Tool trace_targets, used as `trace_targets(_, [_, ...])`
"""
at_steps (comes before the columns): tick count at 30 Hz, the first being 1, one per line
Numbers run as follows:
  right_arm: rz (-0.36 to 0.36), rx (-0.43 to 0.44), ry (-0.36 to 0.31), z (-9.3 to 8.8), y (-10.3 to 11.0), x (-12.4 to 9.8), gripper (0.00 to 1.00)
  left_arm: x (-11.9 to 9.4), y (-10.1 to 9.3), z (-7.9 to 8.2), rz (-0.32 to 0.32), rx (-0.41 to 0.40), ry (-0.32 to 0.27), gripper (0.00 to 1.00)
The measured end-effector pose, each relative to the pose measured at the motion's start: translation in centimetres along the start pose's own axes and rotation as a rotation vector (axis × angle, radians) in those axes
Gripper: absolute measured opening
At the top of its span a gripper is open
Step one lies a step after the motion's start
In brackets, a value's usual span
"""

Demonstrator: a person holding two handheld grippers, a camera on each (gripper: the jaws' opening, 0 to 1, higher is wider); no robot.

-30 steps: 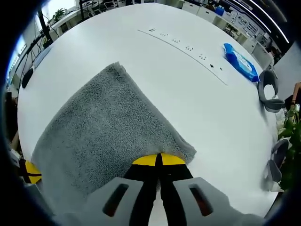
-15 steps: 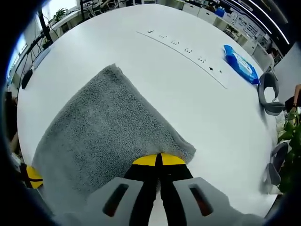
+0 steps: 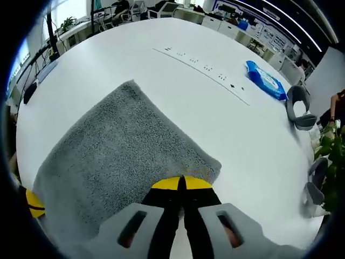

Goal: Fold the towel on the table until its edges align and the towel forms a compact rectangular stack.

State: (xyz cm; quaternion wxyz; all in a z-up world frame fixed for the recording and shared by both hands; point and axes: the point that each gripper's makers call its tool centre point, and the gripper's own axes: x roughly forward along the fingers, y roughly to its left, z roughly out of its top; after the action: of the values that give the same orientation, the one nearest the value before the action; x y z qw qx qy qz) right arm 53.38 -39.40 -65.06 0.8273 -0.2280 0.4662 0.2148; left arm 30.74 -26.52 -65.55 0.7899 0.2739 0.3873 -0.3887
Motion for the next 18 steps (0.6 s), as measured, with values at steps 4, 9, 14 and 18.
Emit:
trace_targets(4, [0.026, 0.029, -0.052, -0.1, 0.1, -1.6, 0.00, 0.0, 0.0, 0.0, -0.004, -0.007, 0.004, 0.00])
trace_targets(9, [0.025, 0.026, -0.123, -0.9, 0.4, -4.9, 0.00, -0.1, 0.1, 0.0, 0.003, -0.046, -0.016, 0.00])
trace_targets(14, [0.028, 0.017, -0.180, -2.0, 1.6, -7.8, 0.00, 0.0, 0.0, 0.0, 0.016, -0.045, -0.017, 0.00])
trace_targets(18, [0.050, 0.009, -0.235, -3.0, 3.6, -10.4, 0.00, -0.1, 0.0, 0.0, 0.025, -0.056, -0.027, 0.00])
